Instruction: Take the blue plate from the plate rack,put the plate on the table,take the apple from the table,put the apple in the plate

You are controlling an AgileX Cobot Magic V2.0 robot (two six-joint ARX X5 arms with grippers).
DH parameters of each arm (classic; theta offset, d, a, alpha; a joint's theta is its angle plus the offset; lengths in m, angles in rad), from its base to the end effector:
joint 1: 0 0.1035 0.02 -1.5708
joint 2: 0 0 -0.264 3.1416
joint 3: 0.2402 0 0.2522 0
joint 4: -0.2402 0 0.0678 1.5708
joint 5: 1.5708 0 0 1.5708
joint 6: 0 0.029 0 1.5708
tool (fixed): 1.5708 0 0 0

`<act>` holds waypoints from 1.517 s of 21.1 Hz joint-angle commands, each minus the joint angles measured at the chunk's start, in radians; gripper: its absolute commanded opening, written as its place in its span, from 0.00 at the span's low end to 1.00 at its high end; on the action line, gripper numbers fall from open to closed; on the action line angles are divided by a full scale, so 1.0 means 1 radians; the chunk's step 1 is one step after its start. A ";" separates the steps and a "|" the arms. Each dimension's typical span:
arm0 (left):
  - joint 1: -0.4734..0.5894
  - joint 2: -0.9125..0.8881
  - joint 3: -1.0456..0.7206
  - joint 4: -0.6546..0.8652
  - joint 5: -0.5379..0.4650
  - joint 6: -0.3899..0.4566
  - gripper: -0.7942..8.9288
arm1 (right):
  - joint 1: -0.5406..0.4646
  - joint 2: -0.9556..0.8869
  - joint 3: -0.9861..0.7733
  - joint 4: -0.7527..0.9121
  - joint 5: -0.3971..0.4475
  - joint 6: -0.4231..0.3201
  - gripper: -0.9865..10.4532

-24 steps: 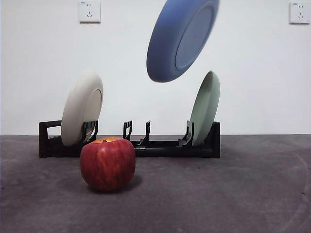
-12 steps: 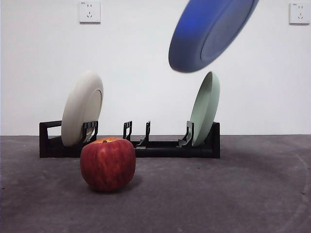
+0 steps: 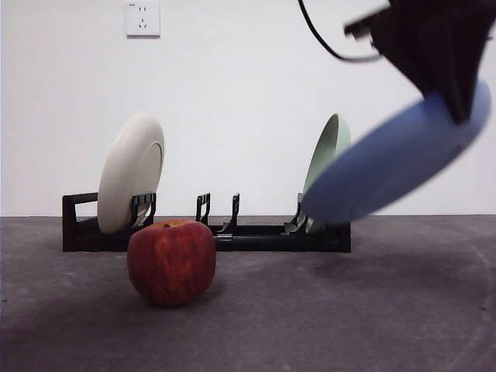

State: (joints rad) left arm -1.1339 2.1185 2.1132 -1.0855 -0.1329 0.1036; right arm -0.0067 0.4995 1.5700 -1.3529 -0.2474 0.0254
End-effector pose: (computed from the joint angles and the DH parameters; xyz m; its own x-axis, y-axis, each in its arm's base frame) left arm 0.1928 -0.4037 0.3019 0.3137 -0.3587 -0.8792 0.9063 0.3892 0.1647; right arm -0.0547 0.0075 0.4469 0.9328 0.2386 -0.2702 -0.2215 0.9707 0.0926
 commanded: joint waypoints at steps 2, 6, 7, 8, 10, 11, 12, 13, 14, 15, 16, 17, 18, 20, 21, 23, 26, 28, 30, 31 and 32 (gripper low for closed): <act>-0.011 0.086 -0.005 0.006 -0.021 0.085 0.08 | 0.001 -0.004 0.042 -0.020 0.009 -0.002 0.09; -0.012 0.183 -0.005 0.013 -0.052 0.084 0.08 | 0.001 -0.004 0.040 -0.020 0.013 -0.002 0.09; -0.012 0.198 -0.005 0.019 -0.059 0.084 0.08 | 0.001 -0.004 0.038 -0.020 0.013 -0.002 0.09; -0.013 0.216 -0.005 0.028 -0.063 0.084 0.08 | 0.001 -0.001 0.034 -0.020 0.013 -0.002 0.09; -0.013 0.242 -0.005 0.036 -0.074 0.084 0.08 | 0.001 0.002 0.026 -0.020 0.012 0.002 0.09; -0.014 0.255 -0.005 0.039 -0.078 0.084 0.08 | 0.001 0.002 0.022 -0.020 0.012 0.002 0.09; -0.013 0.262 -0.005 0.038 -0.077 0.084 0.08 | 0.001 0.003 0.019 -0.020 0.012 0.002 0.09; -0.014 0.272 -0.005 0.038 -0.077 0.082 0.08 | 0.001 0.003 0.015 -0.020 0.012 0.001 0.09; -0.013 0.273 -0.005 0.035 -0.076 0.079 0.08 | 0.001 0.003 0.014 -0.020 0.012 0.002 0.09; -0.013 0.274 -0.005 0.035 -0.076 0.075 0.08 | 0.001 0.003 0.013 -0.020 0.012 0.002 0.09; -0.013 0.274 -0.005 0.037 -0.076 0.075 0.08 | 0.001 0.003 0.013 -0.020 0.012 0.002 0.09; -0.013 0.274 -0.005 0.044 -0.069 0.075 0.08 | 0.001 0.003 0.013 -0.020 0.012 0.002 0.09; -0.013 0.274 -0.005 0.049 -0.065 0.075 0.08 | 0.001 0.003 0.013 -0.020 0.012 0.002 0.09; -0.013 0.274 -0.005 0.055 -0.044 0.075 0.08 | 0.001 0.004 0.013 -0.020 0.012 0.002 0.09; -0.011 0.274 -0.005 0.054 -0.042 0.074 0.08 | 0.001 0.005 0.013 -0.020 0.013 0.002 0.09; -0.008 0.274 -0.005 0.050 -0.043 0.072 0.08 | 0.001 0.005 0.013 -0.020 0.012 0.002 0.09; -0.008 0.274 -0.005 0.051 -0.043 0.071 0.09 | 0.001 0.007 0.013 -0.020 0.012 0.007 0.09; -0.008 0.274 -0.005 0.052 -0.043 0.066 0.09 | 0.001 0.007 0.013 -0.020 0.012 0.018 0.09; -0.008 0.274 -0.005 0.050 -0.043 0.053 0.10 | 0.001 0.007 0.013 -0.020 0.012 0.021 0.09; -0.008 0.274 -0.005 0.048 -0.043 0.047 0.14 | 0.001 0.007 0.013 -0.021 0.012 0.022 0.09; -0.007 0.274 -0.005 0.044 -0.047 0.043 0.19 | 0.001 0.007 0.013 -0.020 0.012 0.024 0.09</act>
State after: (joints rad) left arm -1.1454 2.3569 2.1204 -1.0275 -0.2264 0.1818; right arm -0.0067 0.5056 1.5871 -1.3529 -0.2356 0.0372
